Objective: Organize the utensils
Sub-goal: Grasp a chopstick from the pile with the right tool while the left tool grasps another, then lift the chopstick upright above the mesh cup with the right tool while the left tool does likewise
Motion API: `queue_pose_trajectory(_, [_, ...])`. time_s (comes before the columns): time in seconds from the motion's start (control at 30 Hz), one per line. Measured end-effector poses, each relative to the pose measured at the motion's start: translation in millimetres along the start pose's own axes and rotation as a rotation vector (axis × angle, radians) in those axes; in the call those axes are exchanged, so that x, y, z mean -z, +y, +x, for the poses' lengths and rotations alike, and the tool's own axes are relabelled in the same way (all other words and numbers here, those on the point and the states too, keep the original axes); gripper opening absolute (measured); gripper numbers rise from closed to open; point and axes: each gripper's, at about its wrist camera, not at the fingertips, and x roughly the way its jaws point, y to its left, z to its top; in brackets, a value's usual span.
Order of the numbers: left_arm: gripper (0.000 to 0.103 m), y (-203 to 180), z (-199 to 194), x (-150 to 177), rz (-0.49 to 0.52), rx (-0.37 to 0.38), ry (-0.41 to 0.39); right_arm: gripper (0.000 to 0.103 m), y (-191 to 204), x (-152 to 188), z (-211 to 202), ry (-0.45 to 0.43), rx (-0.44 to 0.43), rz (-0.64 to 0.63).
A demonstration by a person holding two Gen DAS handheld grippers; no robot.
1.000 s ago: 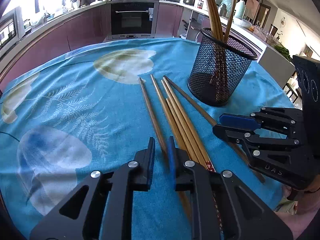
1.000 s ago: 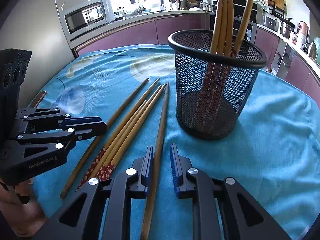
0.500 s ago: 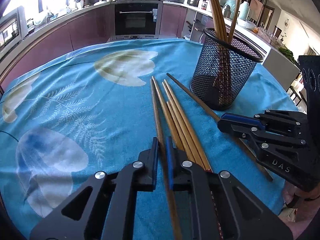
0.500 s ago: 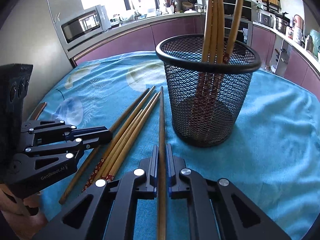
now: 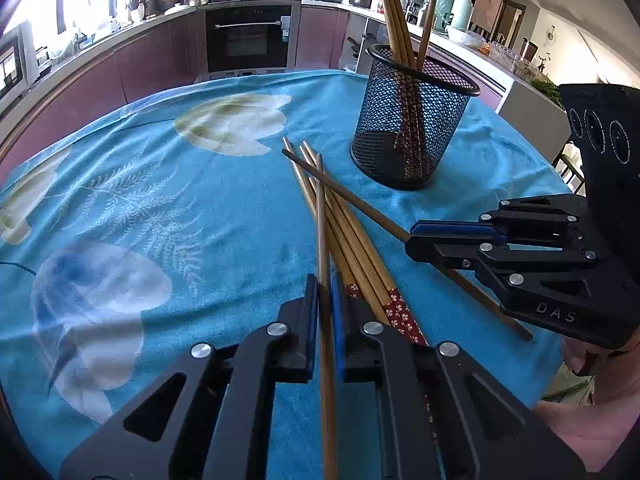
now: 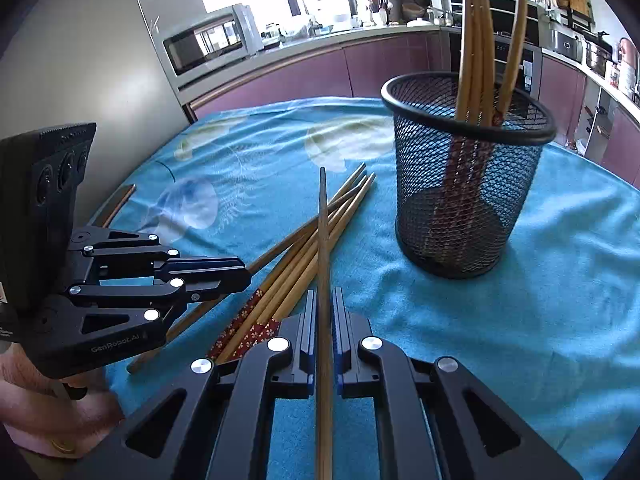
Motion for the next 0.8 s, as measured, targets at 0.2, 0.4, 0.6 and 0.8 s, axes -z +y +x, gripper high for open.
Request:
queue_pose_trajectory(0.2, [0.014, 3, 7, -6, 0.001, -0.014, 0.013, 0.012, 3, -4, 13, 0.032, 0.032, -0.023])
queue_pose_trajectory(0.4, [0.014, 2, 14, -14, 0.007, -0.020, 0.021, 0.010, 1, -5, 15, 0.029, 0.043, -0.031])
queue_pose_trajectory(0.6, [0.008, 0, 12, -14, -0.009, -0.015, 0.007, 0.006, -5, -3, 4, -0.007, 0.033, -0.004])
queue_pose_trajectory(0.8, [0.008, -1, 1, -14, -0.013, -0.013, -0.026, 0.006, -5, -2, -9, -0.049, 0.016, 0.006])
